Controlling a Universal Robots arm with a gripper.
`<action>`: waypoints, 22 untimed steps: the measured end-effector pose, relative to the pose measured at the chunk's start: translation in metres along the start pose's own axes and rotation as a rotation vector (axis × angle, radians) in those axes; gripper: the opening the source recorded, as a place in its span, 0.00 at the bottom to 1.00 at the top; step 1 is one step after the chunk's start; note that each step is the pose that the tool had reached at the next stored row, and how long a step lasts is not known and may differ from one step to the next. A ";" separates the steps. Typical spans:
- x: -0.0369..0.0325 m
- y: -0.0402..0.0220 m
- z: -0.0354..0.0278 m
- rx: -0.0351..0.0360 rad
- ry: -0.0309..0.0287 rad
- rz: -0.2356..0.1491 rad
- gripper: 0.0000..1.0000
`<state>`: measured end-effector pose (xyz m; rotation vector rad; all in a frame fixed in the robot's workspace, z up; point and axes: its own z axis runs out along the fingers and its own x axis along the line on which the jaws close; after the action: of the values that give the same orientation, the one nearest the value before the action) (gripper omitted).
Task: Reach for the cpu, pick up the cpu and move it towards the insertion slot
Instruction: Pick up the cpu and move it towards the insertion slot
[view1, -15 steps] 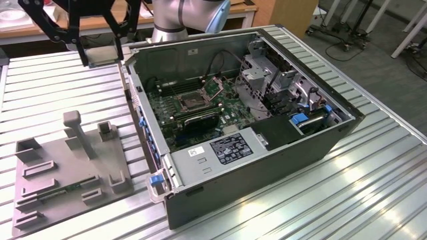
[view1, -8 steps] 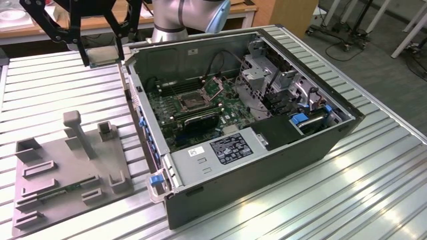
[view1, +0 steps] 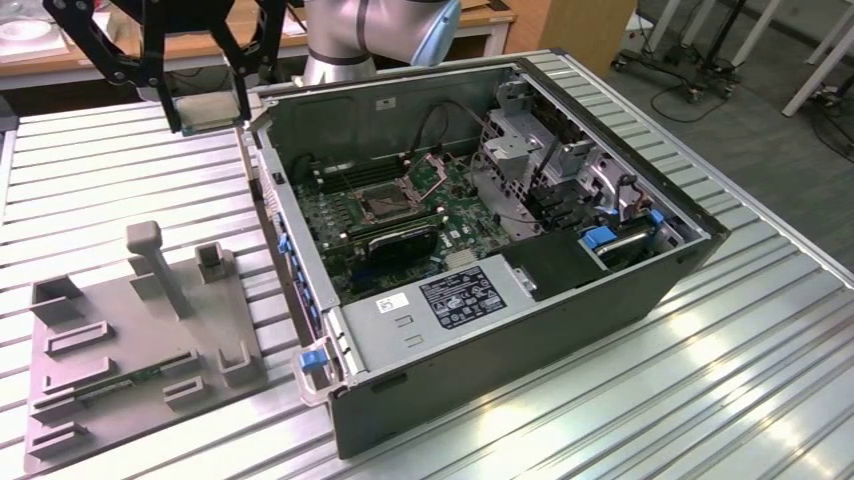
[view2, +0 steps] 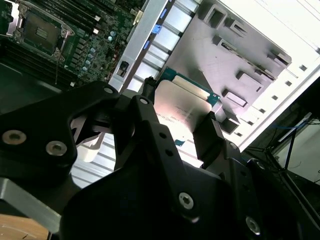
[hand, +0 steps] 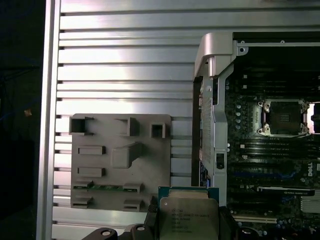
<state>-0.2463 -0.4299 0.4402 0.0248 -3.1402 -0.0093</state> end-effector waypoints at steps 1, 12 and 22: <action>-0.0005 0.0000 0.0000 0.0000 0.0000 0.000 0.55; -0.0027 -0.0001 0.0003 -0.0001 0.0000 0.000 0.55; -0.0064 -0.0001 0.0005 -0.0001 -0.0001 0.000 0.55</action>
<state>-0.2400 -0.4299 0.4397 0.0246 -3.1403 -0.0095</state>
